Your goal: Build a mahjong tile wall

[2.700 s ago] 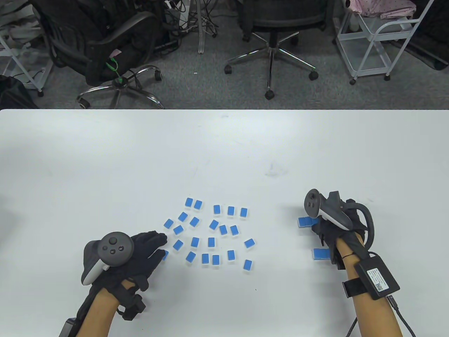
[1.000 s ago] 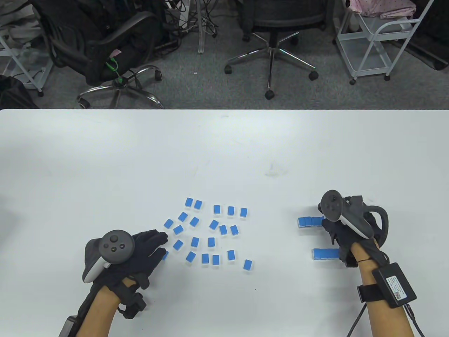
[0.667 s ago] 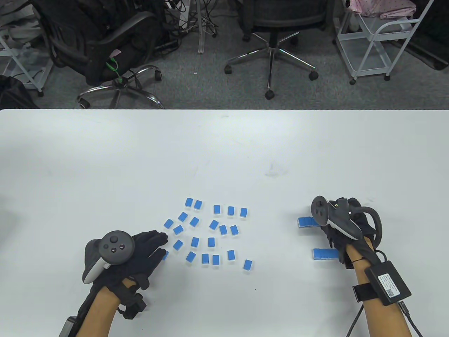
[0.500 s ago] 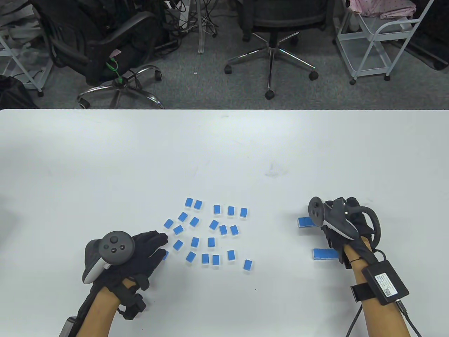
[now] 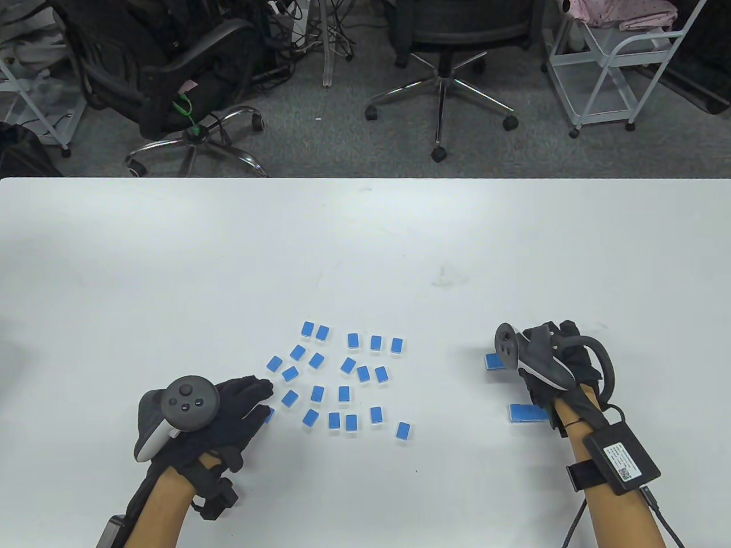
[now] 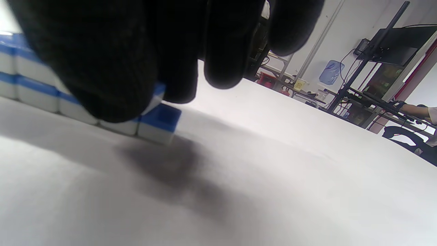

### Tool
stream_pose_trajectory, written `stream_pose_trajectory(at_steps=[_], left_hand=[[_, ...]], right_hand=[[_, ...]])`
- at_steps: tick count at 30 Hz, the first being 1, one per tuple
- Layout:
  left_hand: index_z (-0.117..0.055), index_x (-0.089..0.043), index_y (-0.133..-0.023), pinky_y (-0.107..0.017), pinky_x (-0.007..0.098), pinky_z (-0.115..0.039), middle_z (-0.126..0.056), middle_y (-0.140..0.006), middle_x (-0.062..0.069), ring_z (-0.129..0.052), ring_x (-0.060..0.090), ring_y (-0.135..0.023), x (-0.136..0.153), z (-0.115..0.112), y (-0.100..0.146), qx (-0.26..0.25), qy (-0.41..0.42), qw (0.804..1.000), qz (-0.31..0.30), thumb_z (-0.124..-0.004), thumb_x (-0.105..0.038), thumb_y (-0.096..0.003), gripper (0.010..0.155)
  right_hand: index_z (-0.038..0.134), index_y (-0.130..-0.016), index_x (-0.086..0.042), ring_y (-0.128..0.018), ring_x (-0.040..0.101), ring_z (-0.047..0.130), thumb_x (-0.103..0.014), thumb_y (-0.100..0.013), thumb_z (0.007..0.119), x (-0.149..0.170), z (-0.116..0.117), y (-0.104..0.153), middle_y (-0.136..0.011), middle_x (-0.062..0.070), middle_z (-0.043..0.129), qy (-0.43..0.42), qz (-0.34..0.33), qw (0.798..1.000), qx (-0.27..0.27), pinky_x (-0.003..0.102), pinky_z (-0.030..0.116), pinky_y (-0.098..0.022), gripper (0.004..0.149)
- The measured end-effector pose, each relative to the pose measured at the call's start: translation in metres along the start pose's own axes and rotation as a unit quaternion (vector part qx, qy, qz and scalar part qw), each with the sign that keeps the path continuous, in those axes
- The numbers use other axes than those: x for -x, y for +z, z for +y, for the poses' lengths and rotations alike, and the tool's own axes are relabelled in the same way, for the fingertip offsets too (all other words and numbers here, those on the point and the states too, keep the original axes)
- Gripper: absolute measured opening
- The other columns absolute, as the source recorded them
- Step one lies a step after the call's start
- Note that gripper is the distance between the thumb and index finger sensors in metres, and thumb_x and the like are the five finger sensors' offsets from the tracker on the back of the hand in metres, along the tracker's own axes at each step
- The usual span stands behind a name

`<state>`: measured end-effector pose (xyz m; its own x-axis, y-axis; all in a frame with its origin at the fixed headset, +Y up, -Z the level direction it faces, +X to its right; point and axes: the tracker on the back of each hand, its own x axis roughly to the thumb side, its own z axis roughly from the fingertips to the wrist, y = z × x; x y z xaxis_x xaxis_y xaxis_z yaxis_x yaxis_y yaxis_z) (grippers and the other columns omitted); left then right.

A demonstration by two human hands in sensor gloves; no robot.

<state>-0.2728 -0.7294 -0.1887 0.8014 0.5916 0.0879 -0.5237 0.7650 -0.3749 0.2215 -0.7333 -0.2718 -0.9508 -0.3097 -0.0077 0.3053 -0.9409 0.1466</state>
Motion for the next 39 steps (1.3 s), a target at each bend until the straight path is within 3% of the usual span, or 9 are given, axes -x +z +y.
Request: stream_pose_trajectory(at_steps=[20,24,27,31,35,39], left_hand=[[-0.062,-0.027,-0.108,-0.078,0.065,-0.037,-0.055,-0.117,0.007,-0.048,0.038,-0.109,0.0,0.0,-0.001,0.001,-0.001,1.0,-0.001,-0.063,-0.052,-0.0527,0.061],[-0.062,-0.027,-0.108,-0.078,0.065,-0.037,-0.055,-0.117,0.006,-0.047,0.038,-0.11,0.0,0.0,-0.001,0.002,-0.001,1.0,-0.001,-0.063,-0.052,-0.0528,0.061],[-0.062,-0.027,-0.108,-0.078,0.065,-0.037,-0.055,-0.117,0.007,-0.047,0.038,-0.11,-0.001,-0.001,-0.002,0.003,0.0,1.0,-0.002,-0.063,-0.052,-0.0528,0.061],[-0.062,-0.027,-0.108,-0.078,0.065,-0.036,-0.055,-0.117,0.006,-0.047,0.038,-0.11,0.0,0.0,-0.001,0.001,0.0,1.0,-0.002,-0.063,-0.052,-0.0528,0.061],[-0.062,-0.027,-0.108,-0.078,0.065,-0.037,-0.055,-0.117,0.007,-0.047,0.038,-0.109,0.0,0.0,0.0,-0.001,0.001,1.0,-0.002,-0.063,-0.052,-0.0527,0.061],[-0.062,-0.028,-0.108,-0.078,0.065,-0.037,-0.055,-0.117,0.006,-0.047,0.038,-0.11,0.001,0.0,0.0,-0.001,-0.001,1.0,-0.002,-0.063,-0.052,-0.0527,0.061]], right_hand=[[0.071,-0.085,-0.045,-0.094,0.02,0.079,-0.037,-0.03,0.096,0.003,0.0,0.002,-0.089,-0.018,0.089,-0.02,-0.004,1.0,-0.003,0.057,0.055,-0.078,0.061],[0.068,-0.089,-0.041,-0.096,0.025,0.075,-0.043,-0.032,0.089,-0.002,-0.017,0.012,-0.097,-0.01,0.082,-0.031,-0.015,0.999,0.015,0.061,0.05,-0.078,0.061],[0.077,-0.085,-0.032,-0.078,0.026,0.09,-0.046,-0.034,0.083,-0.022,-0.041,0.029,-0.082,-0.005,0.094,-0.059,-0.054,0.995,0.065,0.056,0.064,-0.071,0.053],[0.089,-0.075,-0.024,-0.053,0.028,0.1,-0.049,-0.036,0.08,-0.074,-0.056,0.057,-0.062,0.0,0.104,-0.136,-0.168,0.976,0.027,0.054,0.076,-0.055,0.047],[0.079,-0.086,-0.019,-0.057,0.03,0.099,-0.062,-0.03,0.075,-0.134,-0.046,0.084,-0.073,0.003,0.099,-0.081,-0.231,0.969,-0.017,0.055,0.078,-0.052,0.071],[0.074,-0.089,-0.019,-0.057,0.027,0.099,-0.061,-0.029,0.081,-0.168,-0.032,0.093,-0.076,0.003,0.095,0.016,-0.242,0.97,-0.017,0.053,0.079,-0.052,0.074]])
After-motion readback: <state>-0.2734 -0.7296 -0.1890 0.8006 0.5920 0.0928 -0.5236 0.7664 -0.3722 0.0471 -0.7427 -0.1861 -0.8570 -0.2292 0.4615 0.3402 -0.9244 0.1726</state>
